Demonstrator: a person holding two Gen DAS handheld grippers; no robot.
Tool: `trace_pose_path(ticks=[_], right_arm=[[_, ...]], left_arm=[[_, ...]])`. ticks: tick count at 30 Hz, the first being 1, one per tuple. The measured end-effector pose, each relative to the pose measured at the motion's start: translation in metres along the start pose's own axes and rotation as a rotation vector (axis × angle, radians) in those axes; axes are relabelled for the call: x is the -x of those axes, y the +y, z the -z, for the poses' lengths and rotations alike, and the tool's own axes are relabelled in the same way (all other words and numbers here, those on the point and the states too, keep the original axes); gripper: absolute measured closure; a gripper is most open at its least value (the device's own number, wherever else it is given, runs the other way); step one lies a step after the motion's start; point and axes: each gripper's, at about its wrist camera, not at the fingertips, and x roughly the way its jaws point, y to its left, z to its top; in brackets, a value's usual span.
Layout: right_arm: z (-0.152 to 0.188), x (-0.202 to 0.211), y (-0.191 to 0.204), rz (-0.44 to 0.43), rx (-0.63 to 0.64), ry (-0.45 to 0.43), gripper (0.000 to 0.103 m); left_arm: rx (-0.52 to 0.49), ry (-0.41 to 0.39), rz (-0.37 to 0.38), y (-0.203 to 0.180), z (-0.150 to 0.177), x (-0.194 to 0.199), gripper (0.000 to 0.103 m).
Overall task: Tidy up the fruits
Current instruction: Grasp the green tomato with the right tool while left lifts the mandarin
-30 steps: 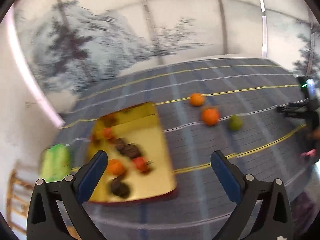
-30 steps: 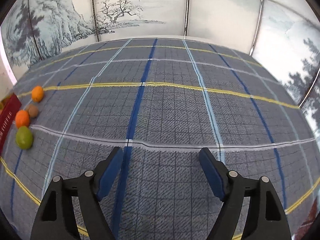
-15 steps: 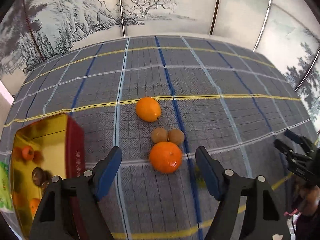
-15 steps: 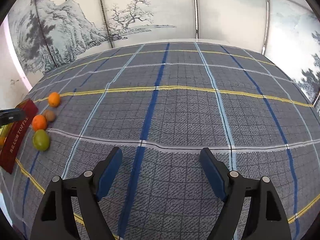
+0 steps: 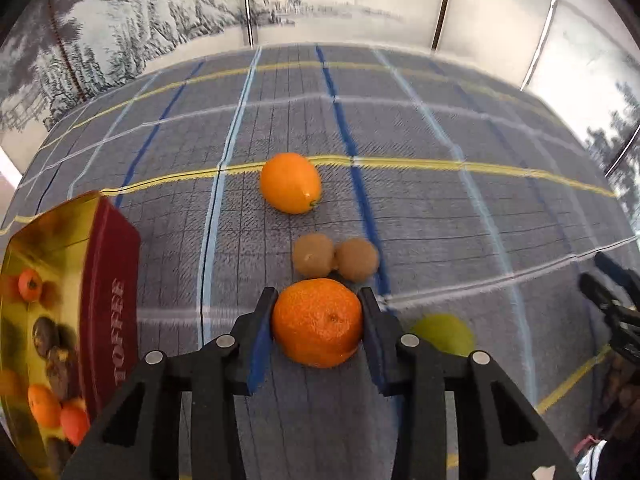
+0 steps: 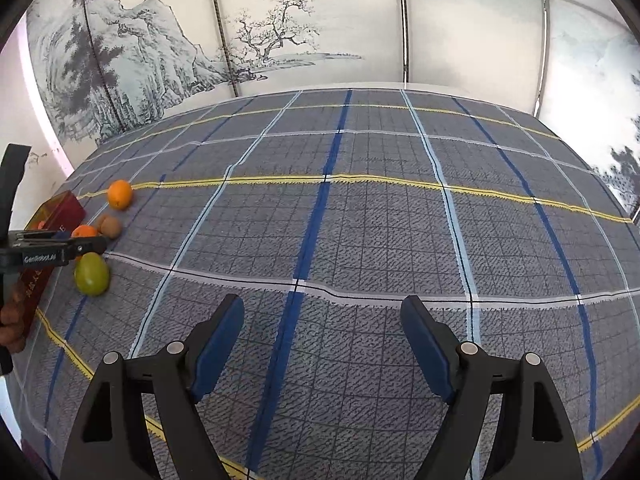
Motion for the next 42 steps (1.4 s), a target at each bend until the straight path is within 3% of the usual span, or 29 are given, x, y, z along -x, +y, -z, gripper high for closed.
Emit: trace_pose_path(ticks=[3, 6, 9, 12, 19, 24, 26, 28, 34, 42], right_arm=[[0.001, 0.007, 0.007, -0.071, 0.045, -0.02, 0.022], [-0.002, 0.023, 0.036, -0.211, 0.14, -0.059, 0.022], [-0.01, 0.028, 0.078, -0.353, 0.24, -0.049, 0.022], [-0.015, 0.016, 0.12, -0.414, 0.355, -0.028, 0.022], [-0.018, -0.022, 0.16, -0.421, 0.433, 0.062, 0.027], [-0.015, -0.038, 0.173, -0.409, 0.464, 0.107, 0.048], [-0.015, -0.044, 0.176, -0.387, 0.463, 0.115, 0.05], [-0.017, -0.045, 0.176, -0.392, 0.45, 0.118, 0.065], [-0.017, -0.029, 0.171, -0.353, 0.385, 0.067, 0.065], [-0.014, -0.023, 0.126, -0.225, 0.133, 0.013, 0.065]], left_arm=[[-0.012, -0.063, 0.004, -0.003, 0.01, 0.034, 0.067], [0.0, -0.084, 0.044, 0.0, 0.018, 0.059, 0.067], [0.009, -0.099, 0.068, 0.005, 0.025, 0.077, 0.067], [0.015, -0.107, 0.094, 0.009, 0.028, 0.089, 0.066], [0.032, -0.116, 0.084, 0.018, 0.037, 0.102, 0.066], [0.028, -0.136, 0.079, 0.02, 0.045, 0.113, 0.066], [0.021, -0.142, 0.075, 0.021, 0.049, 0.117, 0.066], [0.02, -0.142, 0.069, 0.021, 0.052, 0.119, 0.066], [0.088, -0.171, 0.062, 0.041, 0.067, 0.138, 0.066], [0.165, -0.193, -0.024, 0.09, 0.097, 0.164, 0.066]])
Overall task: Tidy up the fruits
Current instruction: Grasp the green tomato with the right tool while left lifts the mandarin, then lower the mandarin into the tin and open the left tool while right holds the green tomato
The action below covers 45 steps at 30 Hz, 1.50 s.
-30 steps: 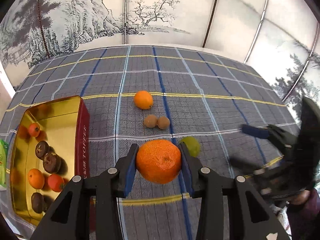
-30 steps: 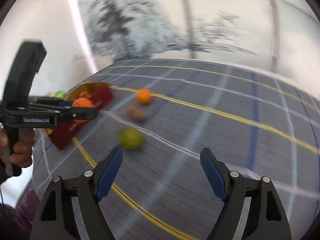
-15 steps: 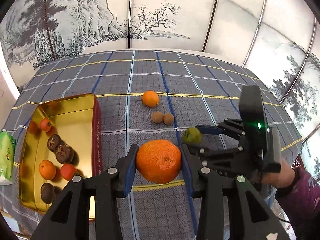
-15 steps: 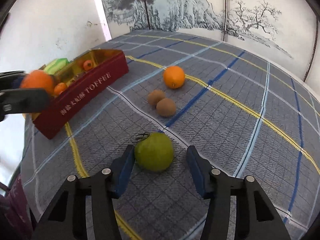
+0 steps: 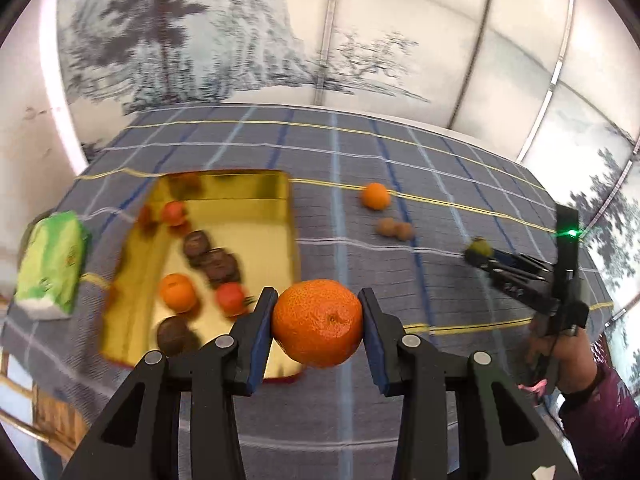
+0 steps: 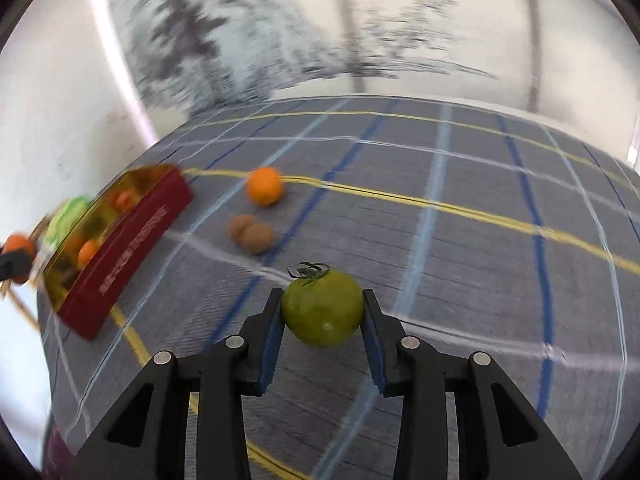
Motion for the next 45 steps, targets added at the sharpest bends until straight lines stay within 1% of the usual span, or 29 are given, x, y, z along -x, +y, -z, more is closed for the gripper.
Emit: trace_pose_path(ticks=[2, 6, 11, 14, 20, 22, 28, 32, 36, 39, 45], right_arm=[[0.001, 0.001, -0.004, 0.017, -0.026, -0.003, 0.065], [0.0, 0.0, -0.006, 0.04, -0.028, -0.003, 0.065], [-0.001, -0.001, -0.003, 0.065, -0.014, 0.0, 0.065], [-0.001, -0.003, -0.002, 0.076, -0.012, 0.007, 0.065], [0.0, -0.001, -0.001, 0.092, -0.006, 0.003, 0.065], [0.0, -0.001, -0.003, 0.094, -0.013, 0.002, 0.065], [0.0, -0.001, -0.007, 0.094, -0.033, 0.002, 0.065], [0.0, -0.001, -0.006, 0.103, -0.009, 0.003, 0.065], [0.0, -0.001, -0.005, 0.106, -0.006, 0.007, 0.065], [0.0, -0.003, -0.006, 0.104, -0.015, 0.015, 0.065], [0.0, -0.004, -0.002, 0.111, -0.004, 0.023, 0.065]], left_arm=[[0.009, -0.003, -0.03, 0.013, 0.005, 0.004, 0.066], [0.017, -0.002, -0.075, 0.032, 0.015, 0.006, 0.066], [0.042, -0.004, -0.086, 0.051, 0.021, 0.004, 0.066], [0.048, -0.006, -0.079, 0.056, 0.017, 0.0, 0.066], [0.02, -0.024, -0.069, 0.058, -0.012, -0.021, 0.066], [0.025, -0.023, -0.049, 0.06, -0.025, -0.032, 0.066], [0.013, -0.035, -0.066, 0.062, -0.055, -0.065, 0.066], [0.015, -0.008, -0.072, 0.068, -0.073, -0.091, 0.066], [0.008, 0.018, -0.1, 0.071, -0.085, -0.112, 0.066], [0.01, 0.039, -0.126, 0.077, -0.089, -0.126, 0.066], [0.038, 0.084, -0.134, 0.089, -0.09, -0.142, 0.066]])
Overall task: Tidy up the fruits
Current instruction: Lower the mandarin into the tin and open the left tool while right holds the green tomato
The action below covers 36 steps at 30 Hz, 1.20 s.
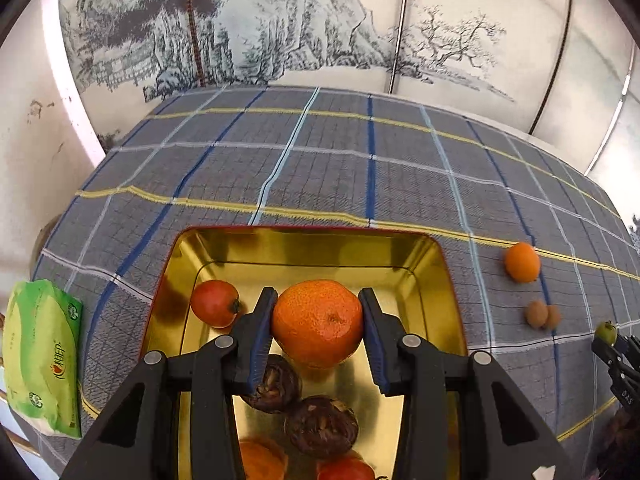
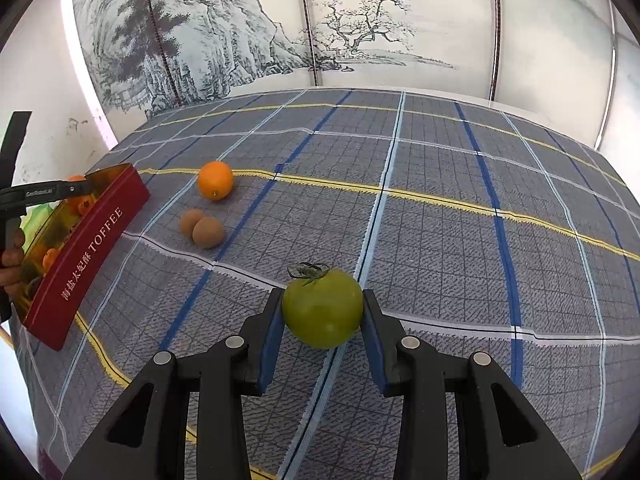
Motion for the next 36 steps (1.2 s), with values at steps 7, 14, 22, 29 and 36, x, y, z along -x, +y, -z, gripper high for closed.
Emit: trace_pose_path(ticks=[7, 14, 22, 29, 36], right_arm=[[0.0, -0.003, 0.001, 0.007, 0.001, 0.011, 0.065], [0.0, -0.003, 0.002, 0.009, 0.002, 0.014, 0.065], [0.0, -0.004, 0.002, 0.01, 0.002, 0.013, 0.065], [0.001, -0.004, 0.003, 0.016, 0.009, 0.007, 0.065], [0.001, -0.003, 0.004, 0.016, 0.015, 0.003, 0.065]], left_arm=[[0.01, 0.036, -0.017, 0.002, 0.0, -0.007, 0.066], [-0.007, 0.018, -0.042, 0.001, -0.003, -0.003, 0.065], [-0.014, -0.015, -0.08, -0.003, 0.003, 0.012, 0.061], [-0.062, -0.145, -0.133, -0.024, 0.019, 0.068, 0.046], [-0.08, -0.284, -0.168, -0.041, 0.043, 0.131, 0.027]])
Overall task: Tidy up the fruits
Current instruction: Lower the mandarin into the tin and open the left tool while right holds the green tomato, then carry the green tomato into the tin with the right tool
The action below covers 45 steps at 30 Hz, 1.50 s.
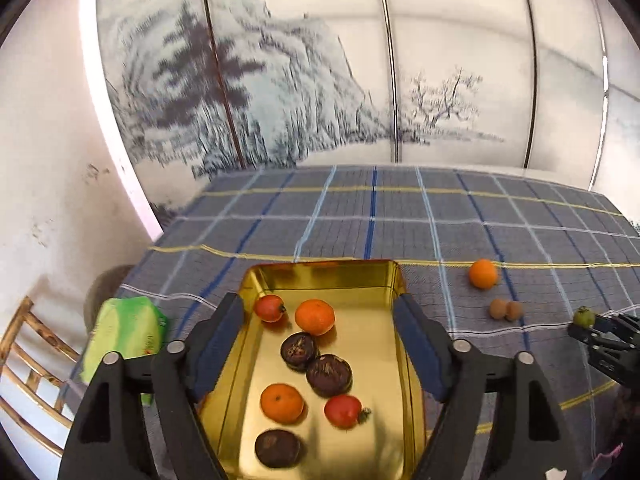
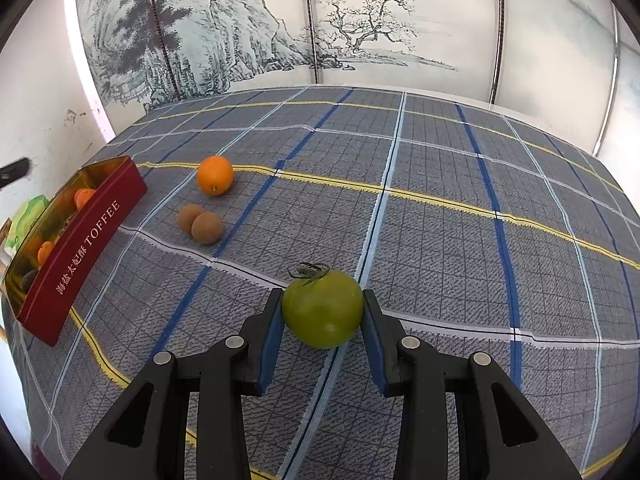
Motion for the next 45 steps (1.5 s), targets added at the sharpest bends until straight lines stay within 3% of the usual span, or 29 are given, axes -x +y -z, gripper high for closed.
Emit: trace_pose_path(ticks=[4, 11, 19, 31, 38, 45], right_arm=[[0.003, 0.004, 0.003, -0.007, -0.006, -0.007, 0.065], [0.008, 0.02, 0.023, -0.039, 0.012, -0.016, 0.065], [-0.003, 0.051, 0.063, -0.096, 0.073, -0.069, 0.065], [-0.026, 0.092, 0.13, -0.22, 0.172, -0.128, 0.065], [-0.036, 0.087, 0.178, -0.29, 0.247, -0.111, 0.065], [-0.048, 0.056, 0.222, -0.32, 0.329, -0.068, 0.065]], left_arm=[[-0.015, -0.045, -0.008, -0.002, 0.007, 0.029, 0.014], [-0.04, -0.085, 0.005, -0.008, 0.018, 0.058, 0.01], [-0.031, -0.08, 0.01, -0.001, 0.03, 0.067, 0.007], [0.036, -0.059, -0.015, 0.04, 0.058, 0.074, 0.006], [0.058, -0.039, -0.044, 0.061, 0.075, 0.075, 0.006], [0.062, -0.033, -0.064, 0.074, 0.081, 0.074, 0.006]])
